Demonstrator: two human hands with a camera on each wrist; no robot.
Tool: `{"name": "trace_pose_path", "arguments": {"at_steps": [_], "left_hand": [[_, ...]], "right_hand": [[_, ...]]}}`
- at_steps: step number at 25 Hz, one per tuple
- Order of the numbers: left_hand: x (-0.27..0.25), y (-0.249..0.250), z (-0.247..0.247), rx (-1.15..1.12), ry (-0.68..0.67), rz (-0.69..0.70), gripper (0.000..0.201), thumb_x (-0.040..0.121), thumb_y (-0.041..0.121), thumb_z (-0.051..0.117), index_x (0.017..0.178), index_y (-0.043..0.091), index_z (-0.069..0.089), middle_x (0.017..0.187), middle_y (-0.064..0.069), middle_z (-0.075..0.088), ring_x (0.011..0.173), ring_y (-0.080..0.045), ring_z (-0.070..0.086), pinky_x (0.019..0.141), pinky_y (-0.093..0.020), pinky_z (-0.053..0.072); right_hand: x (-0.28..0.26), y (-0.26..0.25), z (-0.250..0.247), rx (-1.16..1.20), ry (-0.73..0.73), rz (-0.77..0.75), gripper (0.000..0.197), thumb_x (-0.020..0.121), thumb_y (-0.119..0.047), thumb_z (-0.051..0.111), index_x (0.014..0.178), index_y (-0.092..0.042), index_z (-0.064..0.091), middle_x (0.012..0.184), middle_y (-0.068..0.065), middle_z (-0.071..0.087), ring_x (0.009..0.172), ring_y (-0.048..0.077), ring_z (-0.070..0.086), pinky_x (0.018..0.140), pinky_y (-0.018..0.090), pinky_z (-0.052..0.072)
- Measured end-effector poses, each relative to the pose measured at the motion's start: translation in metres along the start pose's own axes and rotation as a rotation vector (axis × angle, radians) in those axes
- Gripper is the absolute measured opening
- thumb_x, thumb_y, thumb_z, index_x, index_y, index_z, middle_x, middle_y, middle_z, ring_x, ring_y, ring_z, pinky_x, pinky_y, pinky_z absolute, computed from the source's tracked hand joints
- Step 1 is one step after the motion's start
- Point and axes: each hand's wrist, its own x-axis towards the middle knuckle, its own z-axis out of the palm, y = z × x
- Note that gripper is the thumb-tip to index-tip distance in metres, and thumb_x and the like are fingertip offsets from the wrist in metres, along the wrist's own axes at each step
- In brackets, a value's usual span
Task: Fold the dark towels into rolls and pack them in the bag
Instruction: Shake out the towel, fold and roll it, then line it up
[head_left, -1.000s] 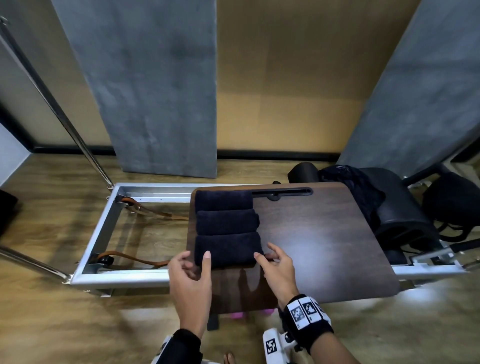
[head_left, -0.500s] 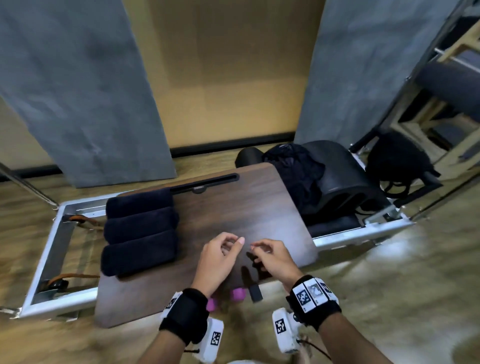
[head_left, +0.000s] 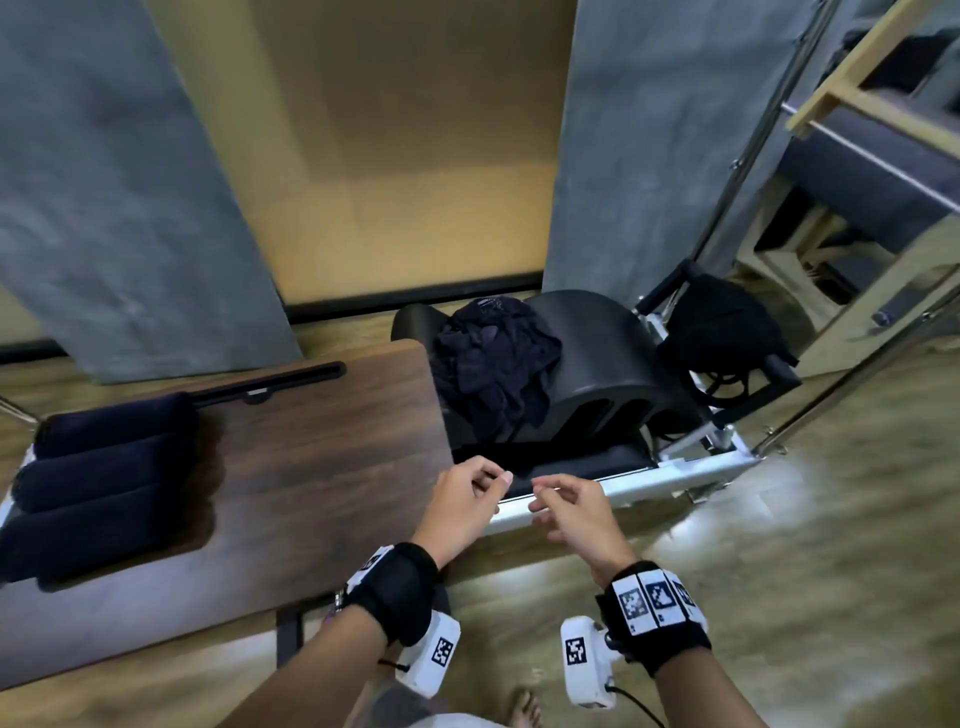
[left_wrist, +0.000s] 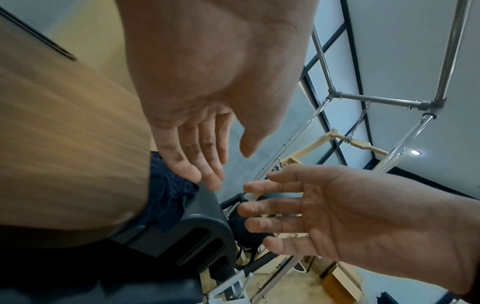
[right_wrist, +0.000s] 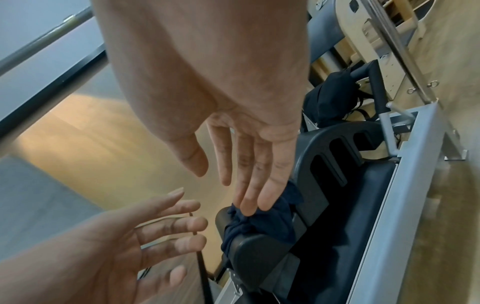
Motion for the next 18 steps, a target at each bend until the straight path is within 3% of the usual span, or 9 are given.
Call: {"name": "trace_pose_path", "arguments": {"at_steps": [2, 6, 10, 14, 18], "left_hand": [[0.012, 0.010, 0.019, 0.003, -0.003, 0.008, 0.011, 0.099, 0.024, 0.070, 0.094, 0.014, 0.073, 0.082, -0.013, 0.072, 0.069, -0.024, 0.071, 0.064, -0.026, 0.056], [0.055, 0.024, 0.045, 0.017, 0.001, -0.015, 0.014, 0.100, 0.028, 0.068, 0.098, 0.015, 0.073, 0.085, -0.005, 0.073, 0.080, -0.025, 0.073, 0.079, -0.041, 0.059], [0.126, 0.030, 0.069, -0.024, 0.047, -0.071, 0.016, 0.099, 0.024, 0.070, 0.099, 0.010, 0.075, 0.089, -0.008, 0.075, 0.085, -0.027, 0.074, 0.087, -0.044, 0.059], [0.223, 0.023, 0.082, -0.046, 0.128, -0.196, 0.017, 0.099, 0.020, 0.070, 0.102, 0.005, 0.076, 0.099, -0.011, 0.075, 0.096, -0.027, 0.072, 0.095, -0.042, 0.056], [0.298, 0.005, 0.073, 0.030, 0.209, -0.358, 0.023, 0.100, 0.022, 0.069, 0.115, 0.004, 0.072, 0.122, -0.017, 0.060, 0.109, -0.031, 0.065, 0.101, -0.031, 0.047]], "right_hand": [[0.011, -0.002, -0.017, -0.008, -0.005, 0.003, 0.012, 0.102, -0.018, 0.062, 0.107, -0.017, 0.073, 0.088, 0.007, 0.076, 0.062, 0.010, 0.067, 0.059, 0.026, 0.044], [0.049, -0.016, -0.042, -0.005, -0.031, 0.016, 0.014, 0.103, -0.015, 0.060, 0.111, -0.016, 0.072, 0.093, 0.012, 0.077, 0.066, 0.016, 0.070, 0.054, 0.024, 0.045], [0.107, -0.033, -0.059, -0.034, -0.042, 0.026, 0.015, 0.102, -0.013, 0.061, 0.109, -0.019, 0.073, 0.092, 0.006, 0.076, 0.070, 0.019, 0.069, 0.063, 0.033, 0.051], [0.197, -0.049, -0.069, -0.103, -0.051, 0.051, 0.014, 0.102, -0.014, 0.061, 0.103, -0.022, 0.073, 0.093, 0.008, 0.075, 0.059, 0.010, 0.065, 0.056, 0.028, 0.049], [0.282, -0.070, -0.061, -0.192, -0.140, 0.121, 0.013, 0.103, -0.016, 0.060, 0.108, -0.020, 0.072, 0.093, 0.007, 0.073, 0.063, 0.016, 0.066, 0.057, 0.029, 0.052]]}}
